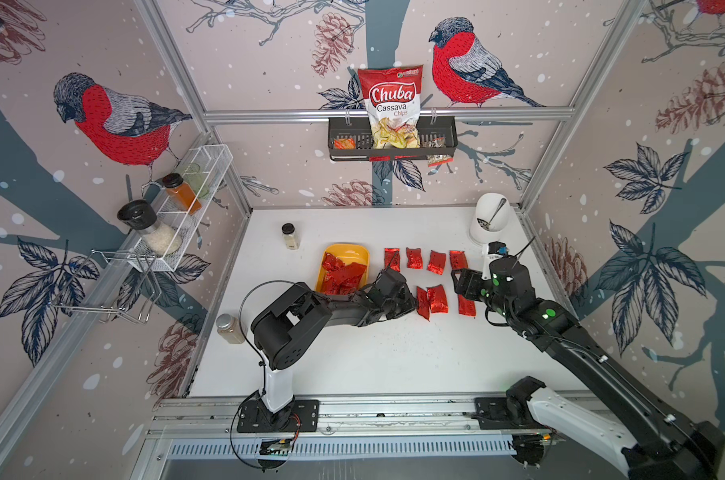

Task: Take the tea bags out of the storage box
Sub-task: Place the tea bag at the center of the board, then pick up the tea bag from the storage box.

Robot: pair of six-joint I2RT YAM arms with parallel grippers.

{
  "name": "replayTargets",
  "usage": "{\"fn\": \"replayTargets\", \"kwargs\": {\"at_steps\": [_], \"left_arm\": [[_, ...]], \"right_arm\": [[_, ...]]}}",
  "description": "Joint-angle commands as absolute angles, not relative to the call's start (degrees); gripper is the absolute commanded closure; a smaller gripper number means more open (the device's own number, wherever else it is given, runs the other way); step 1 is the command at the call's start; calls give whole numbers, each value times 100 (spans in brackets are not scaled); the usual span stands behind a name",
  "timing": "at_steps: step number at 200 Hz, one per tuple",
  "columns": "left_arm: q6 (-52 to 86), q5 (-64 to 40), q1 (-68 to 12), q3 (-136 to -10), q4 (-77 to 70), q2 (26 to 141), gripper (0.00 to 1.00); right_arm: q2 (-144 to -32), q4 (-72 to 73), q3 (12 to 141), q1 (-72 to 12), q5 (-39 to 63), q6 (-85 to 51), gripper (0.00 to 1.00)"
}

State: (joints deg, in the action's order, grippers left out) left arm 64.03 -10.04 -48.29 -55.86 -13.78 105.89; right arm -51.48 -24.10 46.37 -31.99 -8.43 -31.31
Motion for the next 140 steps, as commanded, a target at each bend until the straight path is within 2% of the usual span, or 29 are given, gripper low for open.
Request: {"fn": "replayTargets", "kwargs": {"at_steps": [1, 23, 82, 113, 140], "left_arm": [[6009, -244, -4843, -5836, -405, 10291, 51], [5699, 92, -4842, -6062, 173, 10047, 48], [4381, 1486, -4778, -6752, 2034, 9116, 49], [3788, 1706, -4185, -6767, 2809, 8889, 50], [3666, 1536, -3509, -6323, 2717, 8666, 47]], "right_arm": [[-5159, -2298, 4612, -3199, -788, -3109, 24], [-5241, -2212, 4610, -3208, -713, -3151, 24], [-5889, -1728, 4881, -3546, -319, -3212, 25], [-6617, -1400, 5184, -3936, -230, -3226, 26], [-7368, -1192, 5620, -4299, -152, -3168, 27]]}}
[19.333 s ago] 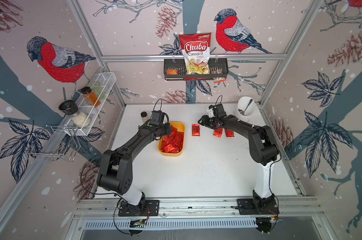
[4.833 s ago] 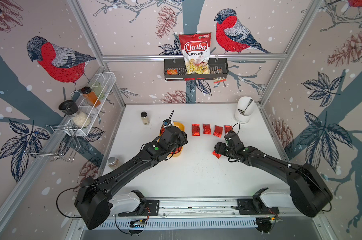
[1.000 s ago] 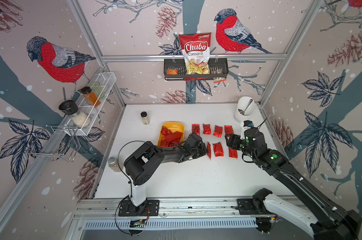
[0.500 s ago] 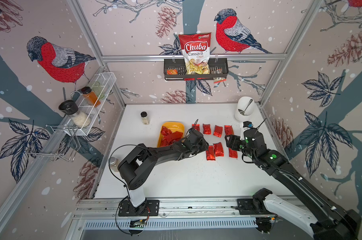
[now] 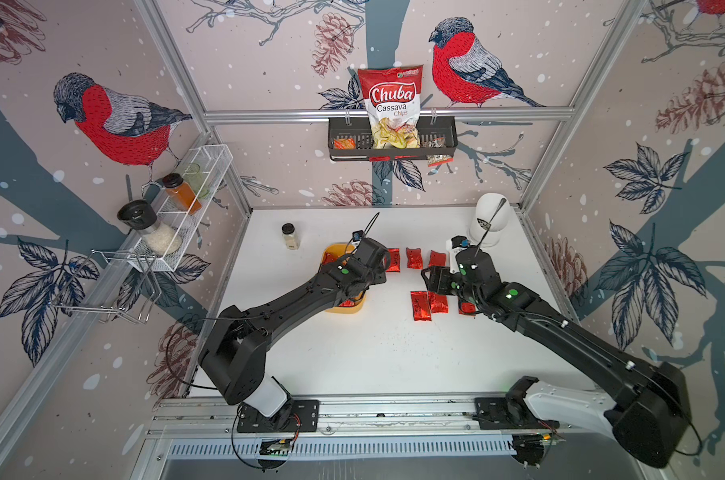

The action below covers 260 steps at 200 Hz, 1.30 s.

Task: Take the tea bags out of the storage box
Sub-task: Pick up the tea bag from the storage box.

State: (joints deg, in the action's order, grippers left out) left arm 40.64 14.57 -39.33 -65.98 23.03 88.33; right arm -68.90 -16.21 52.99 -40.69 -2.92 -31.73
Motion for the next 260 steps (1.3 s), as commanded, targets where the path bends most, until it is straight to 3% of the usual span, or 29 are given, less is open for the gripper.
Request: {"fn": "replayTargets", "kwargs": {"at_steps": [1, 39, 86, 118, 191, 260], "left_arm": [[3657, 1524, -3481, -6308, 2708, 8662, 47], [3325, 1709, -2822, -6279, 2600, 8726, 47], [3028, 1509, -2627, -6643, 2637, 9563, 56], [2767, 1717, -2882, -6725, 2664, 9983, 55], [2075, 3391, -3613, -7681, 3621, 11114, 56], [1733, 4056, -3674, -7959, 3660, 11620, 57]], "right_arm": [[-7397, -1189, 5640, -4307, -155, -3161, 27], [-8477, -1340, 6552, -4613, 11, -2960, 29], [-9187, -1428, 7107, -4751, 161, -2856, 31], [-9196, -1439, 7048, -4727, 195, -2831, 31], [-8868, -1302, 6699, -4430, 531, -2900, 30], [-8580, -1328, 6557, -4244, 580, -2883, 30]]}}
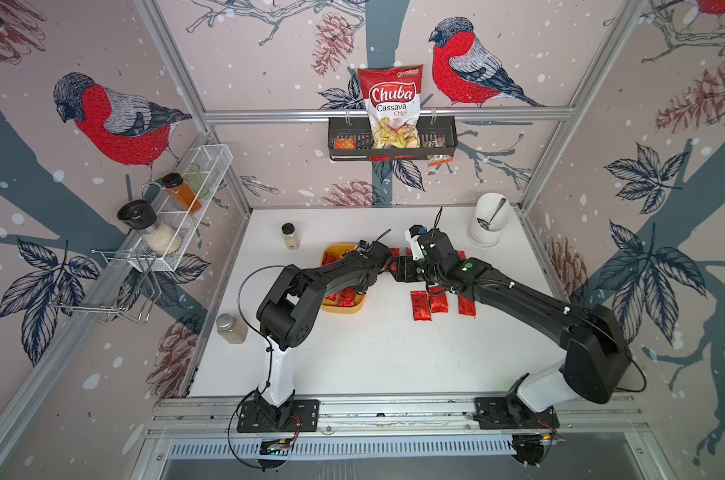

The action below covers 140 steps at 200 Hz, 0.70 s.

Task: Take the tea bags out of the storage box
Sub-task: Pick up the tea bag from the storage box.

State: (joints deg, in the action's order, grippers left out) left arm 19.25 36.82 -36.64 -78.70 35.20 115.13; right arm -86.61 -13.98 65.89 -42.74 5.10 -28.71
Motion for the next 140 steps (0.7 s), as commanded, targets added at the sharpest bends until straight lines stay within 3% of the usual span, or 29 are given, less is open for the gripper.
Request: {"fn": "replayTargets", "kwargs": {"at_steps": [1, 54, 106, 140], "left_arm": [[1728, 4054, -3674, -7961, 3662, 11624, 57], [1764, 3995, -3675, -8103, 3654, 11760, 100], [1966, 3867, -3674, -8219, 4019, 11442, 100], [2253, 3244, -3712, -8271, 4522, 10674, 100]], "right_arm": [[-8579, -1328, 6552, -4244, 580, -2883, 30], [-8553, -1318, 6498, -4209, 565, -2909, 30], [-8456, -1353, 6486, -4197, 527, -2909, 30], [-8195, -1427, 6413, -4152, 460, -2866, 30]]}}
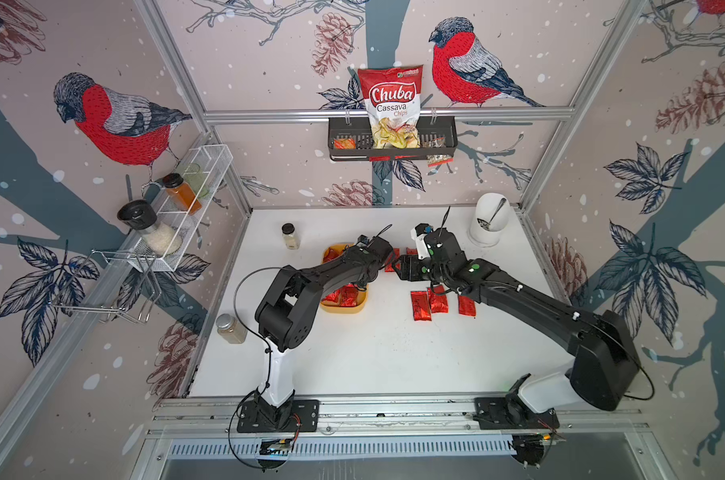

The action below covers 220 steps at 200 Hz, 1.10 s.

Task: Take the tea bags out of the storage box
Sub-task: Pick up the tea bag from the storage box, then place the tea bag at the center of the board.

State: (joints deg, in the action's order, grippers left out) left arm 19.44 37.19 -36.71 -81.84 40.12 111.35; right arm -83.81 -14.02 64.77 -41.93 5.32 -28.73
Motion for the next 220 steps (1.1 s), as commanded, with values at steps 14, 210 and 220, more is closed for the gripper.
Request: {"fn": "replayTargets", "kwargs": {"at_steps": [14, 210, 220], "left_arm": [[2462, 2835, -3788, -8275, 4656, 10243, 100], [5328, 1219, -5370, -7289, 2479, 10856, 100], [5384, 1228, -5347, -7263, 2445, 10919, 100]], "right_arm": [[-7998, -1458, 6313, -4103, 416, -2855, 30], [-5207, -1856, 4474, -3087, 359, -2874, 27], [-5227, -1850, 4480, -3085, 372, -2873, 27]]}}
